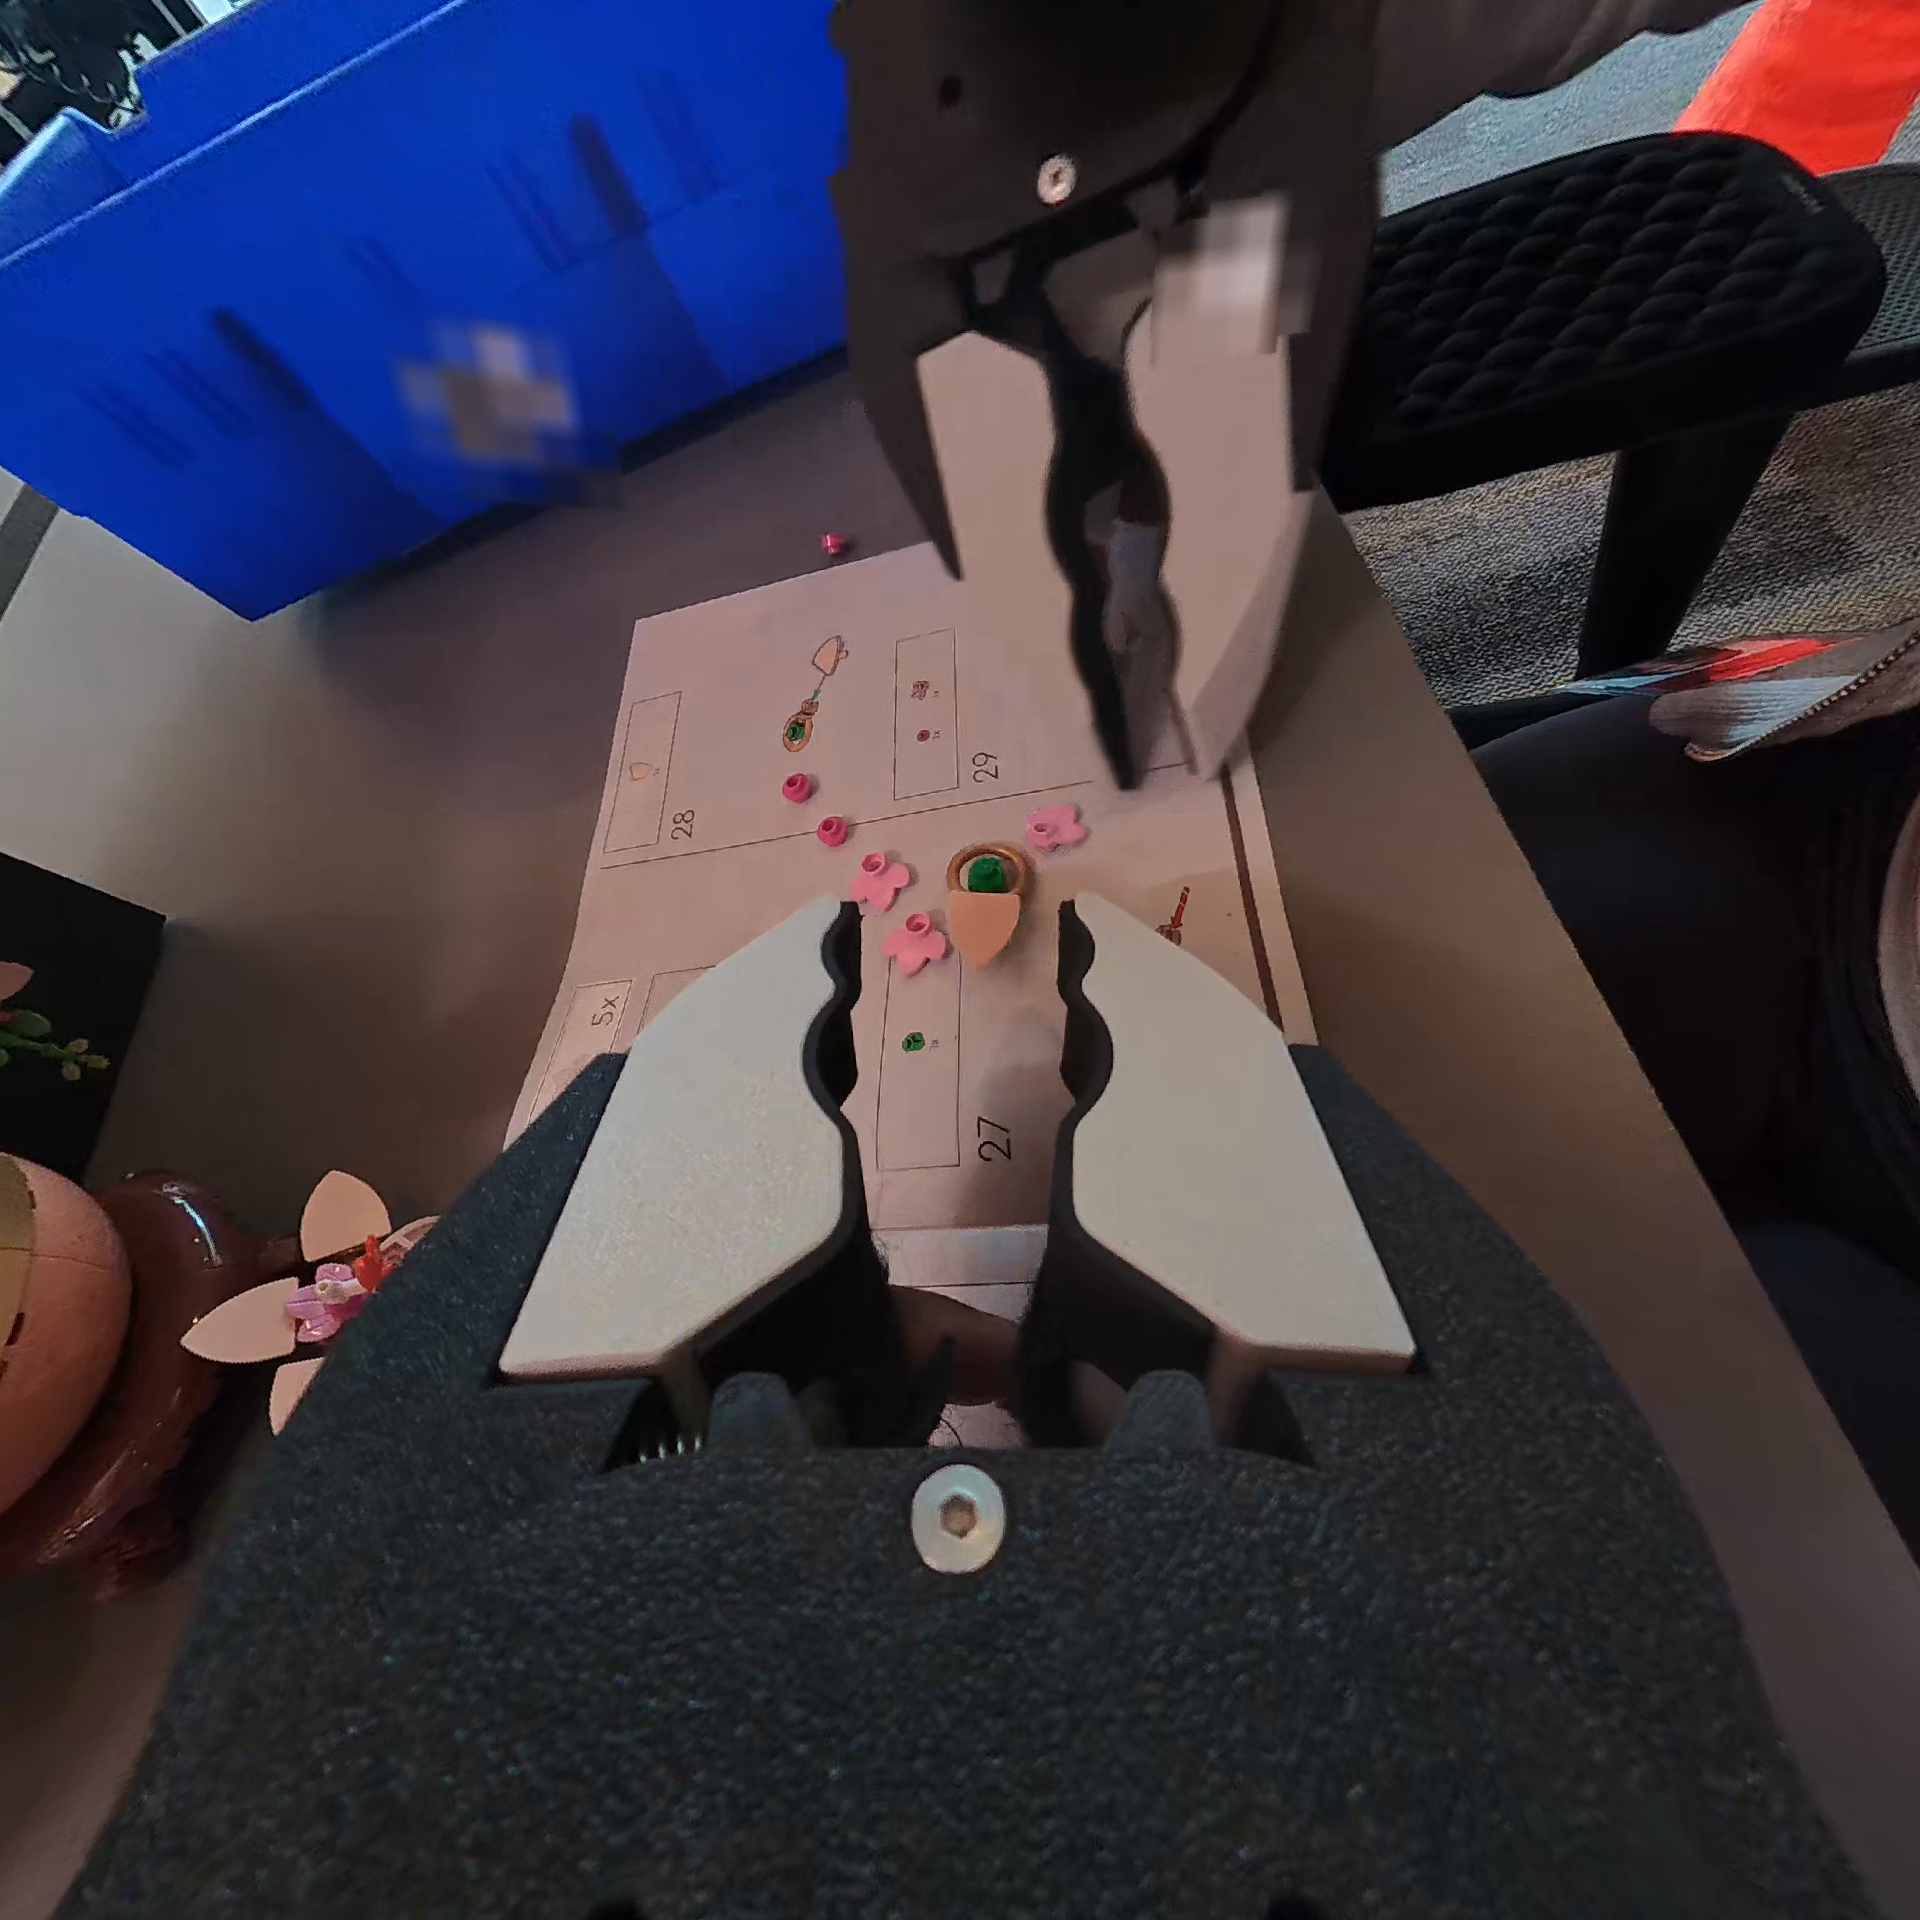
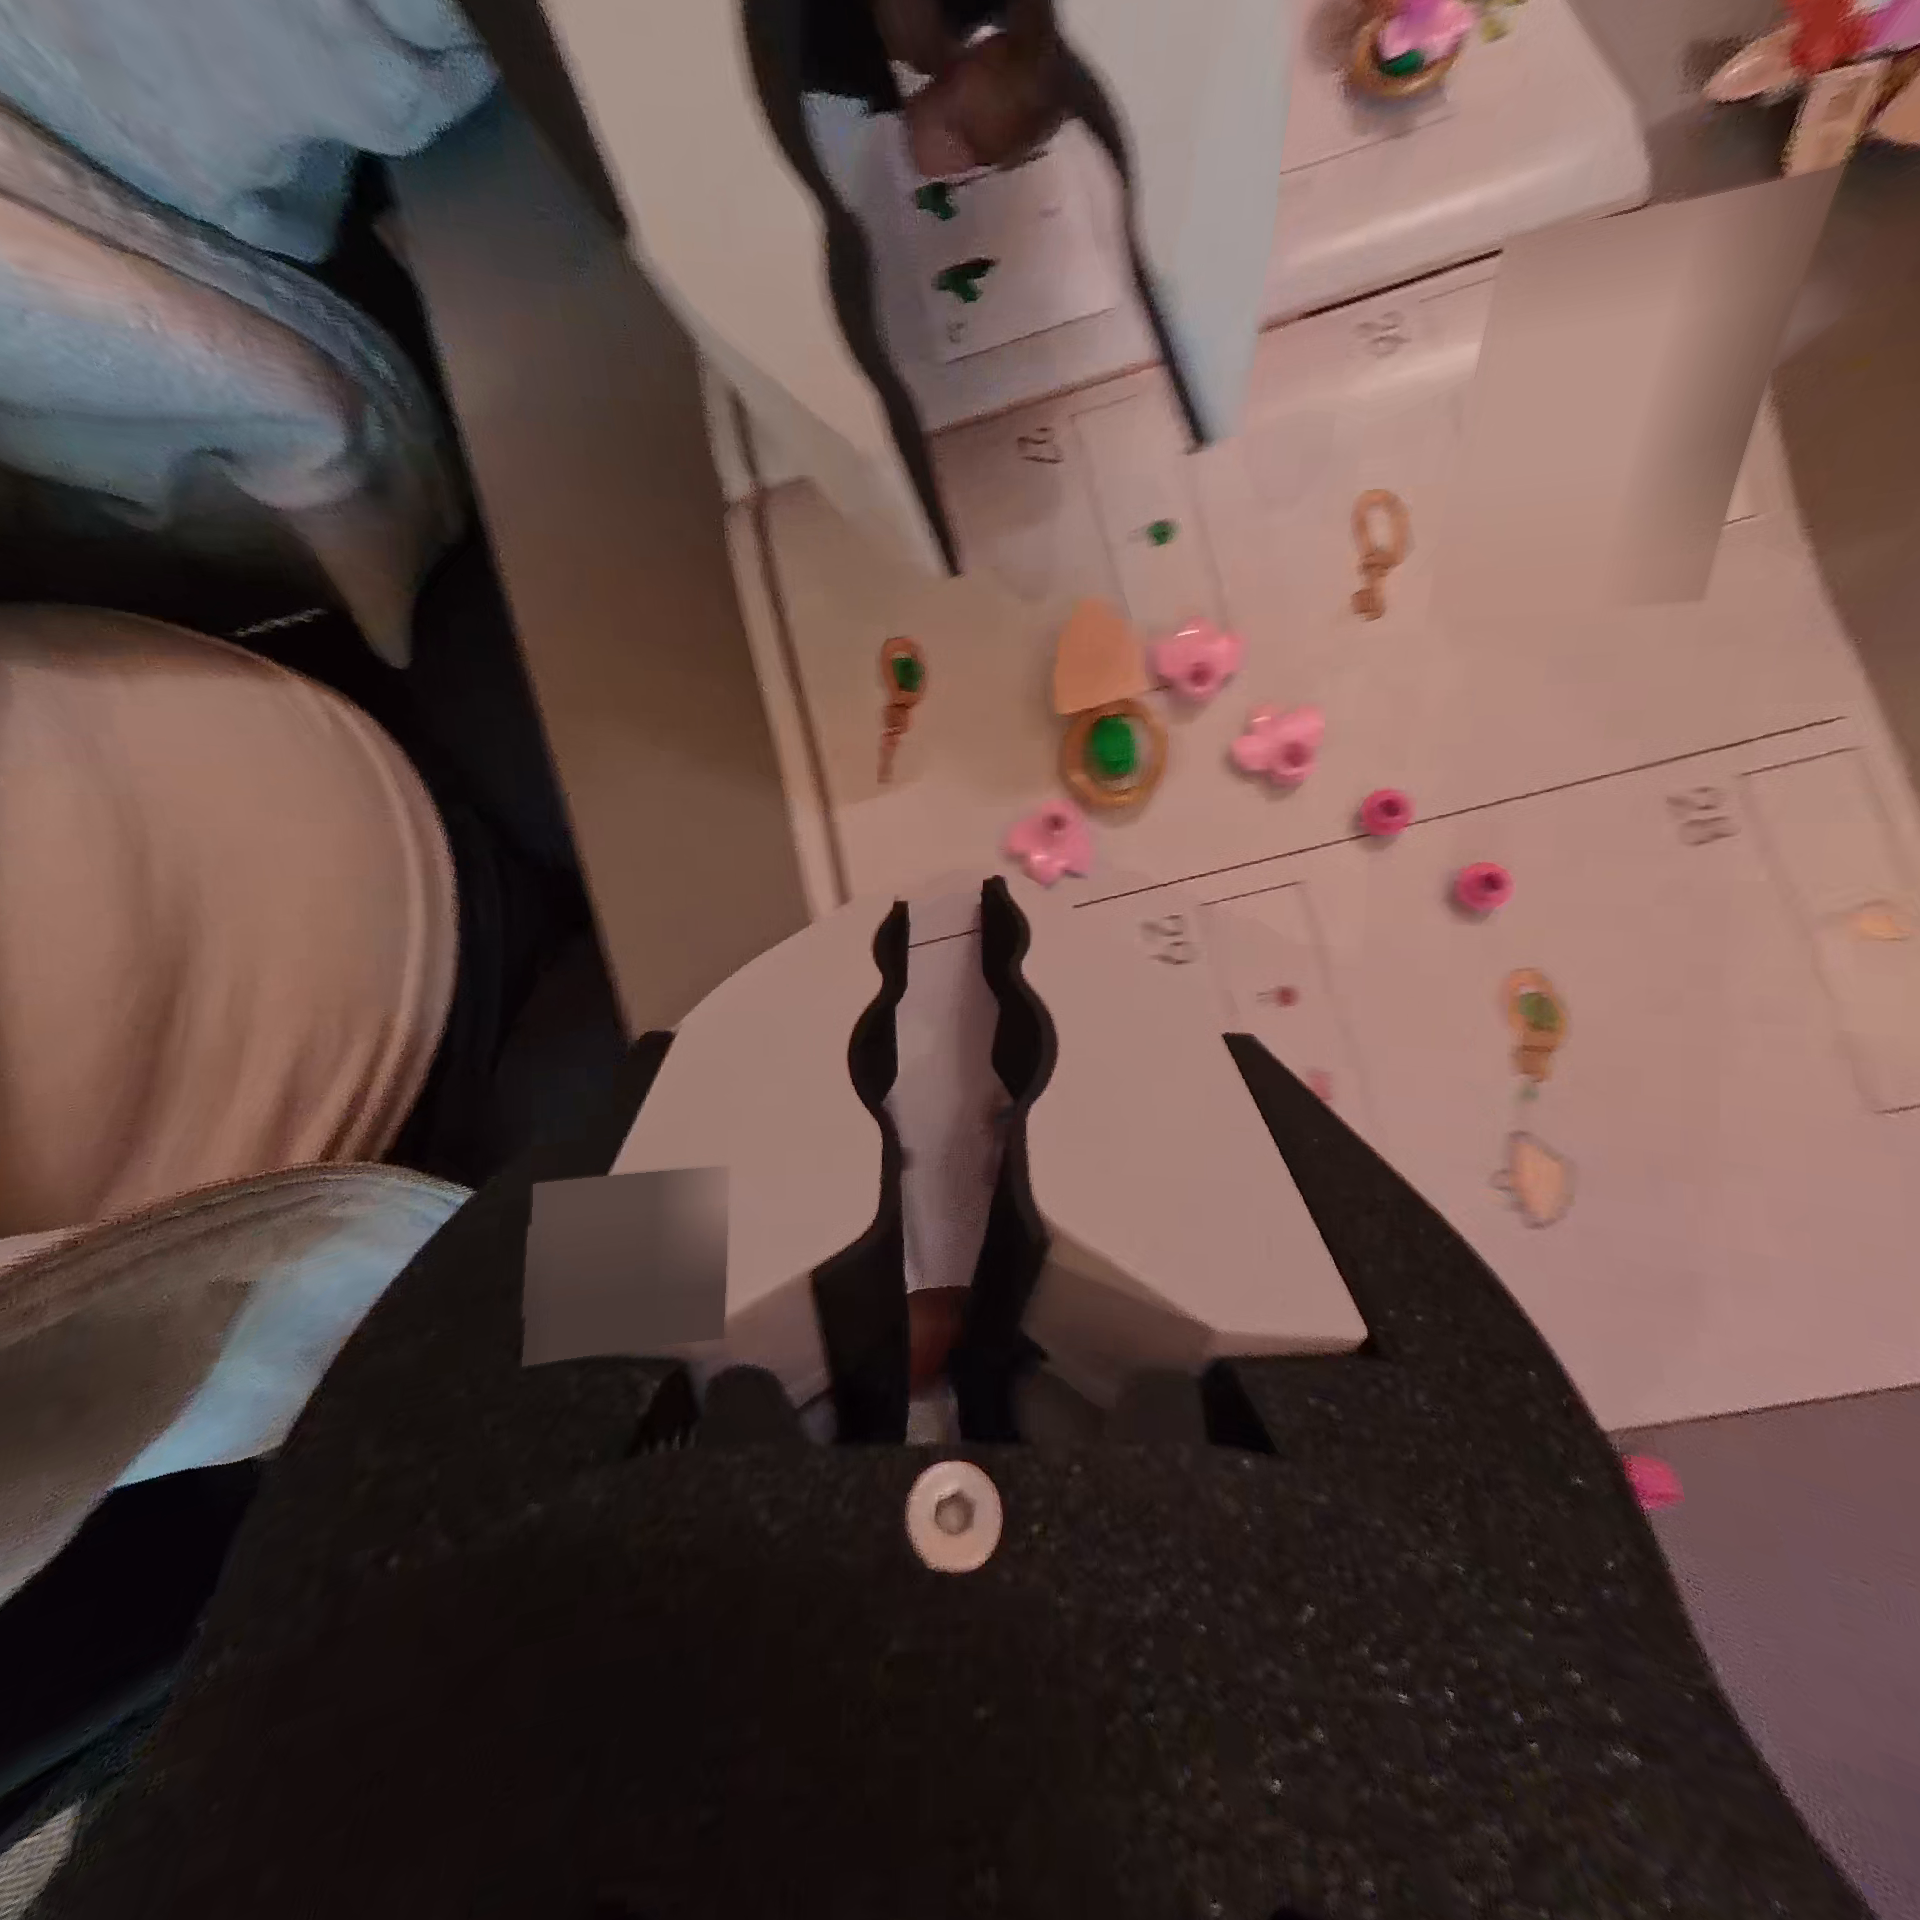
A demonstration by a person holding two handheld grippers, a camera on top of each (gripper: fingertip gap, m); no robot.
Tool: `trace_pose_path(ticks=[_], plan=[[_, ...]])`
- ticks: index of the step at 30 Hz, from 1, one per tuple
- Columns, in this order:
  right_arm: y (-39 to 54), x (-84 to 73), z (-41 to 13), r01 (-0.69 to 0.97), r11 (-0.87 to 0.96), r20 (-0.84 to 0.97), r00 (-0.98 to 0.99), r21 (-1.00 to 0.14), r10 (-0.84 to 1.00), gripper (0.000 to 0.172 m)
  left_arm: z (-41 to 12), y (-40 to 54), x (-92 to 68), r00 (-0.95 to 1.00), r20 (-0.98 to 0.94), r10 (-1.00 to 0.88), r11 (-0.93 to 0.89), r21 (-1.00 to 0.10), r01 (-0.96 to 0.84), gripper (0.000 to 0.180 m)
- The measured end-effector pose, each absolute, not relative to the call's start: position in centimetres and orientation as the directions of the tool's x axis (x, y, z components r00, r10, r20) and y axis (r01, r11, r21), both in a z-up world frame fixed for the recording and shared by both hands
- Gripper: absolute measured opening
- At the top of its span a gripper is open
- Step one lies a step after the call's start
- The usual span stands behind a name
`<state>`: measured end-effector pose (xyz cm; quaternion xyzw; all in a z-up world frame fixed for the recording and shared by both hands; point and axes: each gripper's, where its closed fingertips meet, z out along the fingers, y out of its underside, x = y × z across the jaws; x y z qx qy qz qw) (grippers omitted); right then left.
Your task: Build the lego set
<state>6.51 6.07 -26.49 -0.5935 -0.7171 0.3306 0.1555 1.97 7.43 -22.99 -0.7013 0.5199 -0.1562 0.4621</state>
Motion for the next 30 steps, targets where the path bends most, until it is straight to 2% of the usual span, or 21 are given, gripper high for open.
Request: trace_pose_path(ticks=[2, 4, 6, 10, 14, 19, 22, 30], plan=[[4.8, 6.9, -26.0, 0.728, 0.070, -0.185, -0.264, -0.682, 0.947, 0.014, -23.0, 7.4, 2.0, 0.411, -0.256, -0.875, -0.035, -0.813, -0.581, 0.036], [5.7, 7.0, -25.7, 0.718, 0.087, -0.123, -0.235, -0.691, 0.964, 0.012, -23.1, 7.5, 2.0, 0.412, -0.253, -0.875, -0.037, -0.814, -0.579, 0.036], [7.2, 6.8, -25.7, 0.719, 0.119, -0.054, -0.214, -0.685, 0.975, 0.009, -23.1, 7.5, 2.1, 0.412, -0.254, -0.875, -0.038, -0.812, -0.583, 0.036], [7.6, 5.8, -25.8, 0.762, 0.106, -0.052, -0.180, -0.639, 0.982, 0.009, -23.0, 7.6, 1.9, 0.418, -0.264, -0.869, -0.035, -0.810, -0.585, 0.036], [8.7, 5.8, -25.7, 0.800, -0.061, -0.014, 0.066, -0.596, 0.998, 0.012, -22.9, 7.7, 1.7, 0.431, -0.256, -0.865, -0.040, -0.821, -0.569, 0.036], [7.3, 6.0, -26.0, 0.711, -0.231, -0.022, 0.290, -0.664, 0.957, 0.026, -22.5, 7.6, 1.9, 0.431, -0.241, -0.870, -0.034, -0.842, -0.539, 0.036], [7.1, 5.3, -26.1, 0.650, -0.270, -0.036, 0.350, -0.710, 0.936, 0.025, -22.4, 7.4, 2.0, 0.419, -0.237, -0.877, -0.026, -0.846, -0.532, 0.036], [7.8, 5.1, -26.6, 0.638, -0.295, -0.048, 0.375, -0.711, 0.926, 0.023, -22.4, 7.2, 2.0, 0.415, -0.237, -0.878, -0.021, -0.848, -0.530, 0.036]])
